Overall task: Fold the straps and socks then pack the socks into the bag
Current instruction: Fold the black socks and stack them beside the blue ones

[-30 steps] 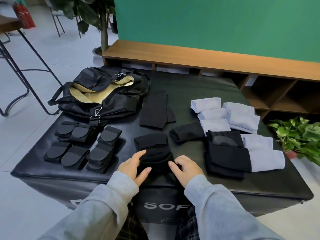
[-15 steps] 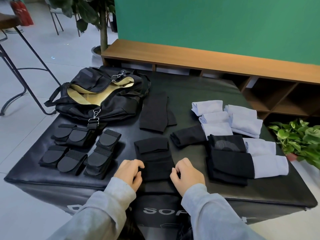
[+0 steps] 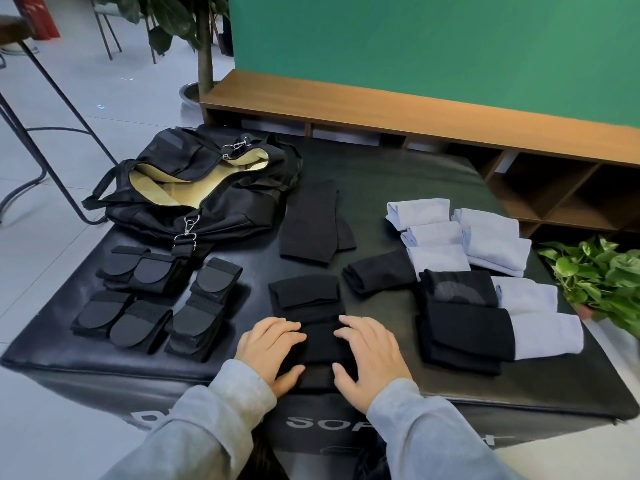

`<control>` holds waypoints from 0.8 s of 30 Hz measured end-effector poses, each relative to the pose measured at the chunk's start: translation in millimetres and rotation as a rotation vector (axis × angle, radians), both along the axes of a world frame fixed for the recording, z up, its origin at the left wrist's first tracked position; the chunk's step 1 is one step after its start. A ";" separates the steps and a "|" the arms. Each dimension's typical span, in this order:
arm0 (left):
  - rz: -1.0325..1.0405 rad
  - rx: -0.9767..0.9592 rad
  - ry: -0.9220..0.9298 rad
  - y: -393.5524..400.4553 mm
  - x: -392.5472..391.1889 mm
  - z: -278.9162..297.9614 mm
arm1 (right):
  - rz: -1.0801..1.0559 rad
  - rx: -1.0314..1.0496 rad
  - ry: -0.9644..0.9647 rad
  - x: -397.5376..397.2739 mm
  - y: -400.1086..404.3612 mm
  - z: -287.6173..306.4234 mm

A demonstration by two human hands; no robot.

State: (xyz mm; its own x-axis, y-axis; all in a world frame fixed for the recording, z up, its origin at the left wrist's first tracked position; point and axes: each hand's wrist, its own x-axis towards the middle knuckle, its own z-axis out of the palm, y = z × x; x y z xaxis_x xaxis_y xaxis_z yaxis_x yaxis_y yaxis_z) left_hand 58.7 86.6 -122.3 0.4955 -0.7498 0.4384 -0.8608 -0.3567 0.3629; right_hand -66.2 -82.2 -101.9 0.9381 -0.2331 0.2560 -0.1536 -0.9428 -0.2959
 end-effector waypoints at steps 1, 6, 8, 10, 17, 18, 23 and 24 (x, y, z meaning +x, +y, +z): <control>0.010 -0.005 0.019 -0.3 -0.8 -0.6 | 0.025 -0.009 0.029 0.1 -0.4 0.2; 0.002 -0.108 0.170 8.1 -3.3 -1.1 | -0.028 0.083 0.021 3.3 -2.3 -3.6; 0.017 -0.149 0.237 9.2 -2.8 1.8 | -0.053 0.091 -0.003 4.9 -2.9 -6.3; 0.049 -0.191 0.283 8.4 -2.5 2.8 | -0.069 0.101 -0.024 5.7 -3.5 -8.8; 0.101 -0.244 0.236 4.9 -6.3 6.1 | -0.138 0.244 -0.109 1.1 -9.2 -12.0; 0.096 -0.238 0.235 4.1 -7.2 8.8 | -0.141 0.255 -0.104 0.5 -9.8 -11.4; -0.002 -0.127 0.342 -8.1 -1.6 20.1 | -0.158 0.334 -0.079 -0.4 -10.8 -5.8; -0.016 -0.128 0.405 -11.5 0.9 20.6 | -0.172 0.357 -0.073 -0.1 -10.4 -4.1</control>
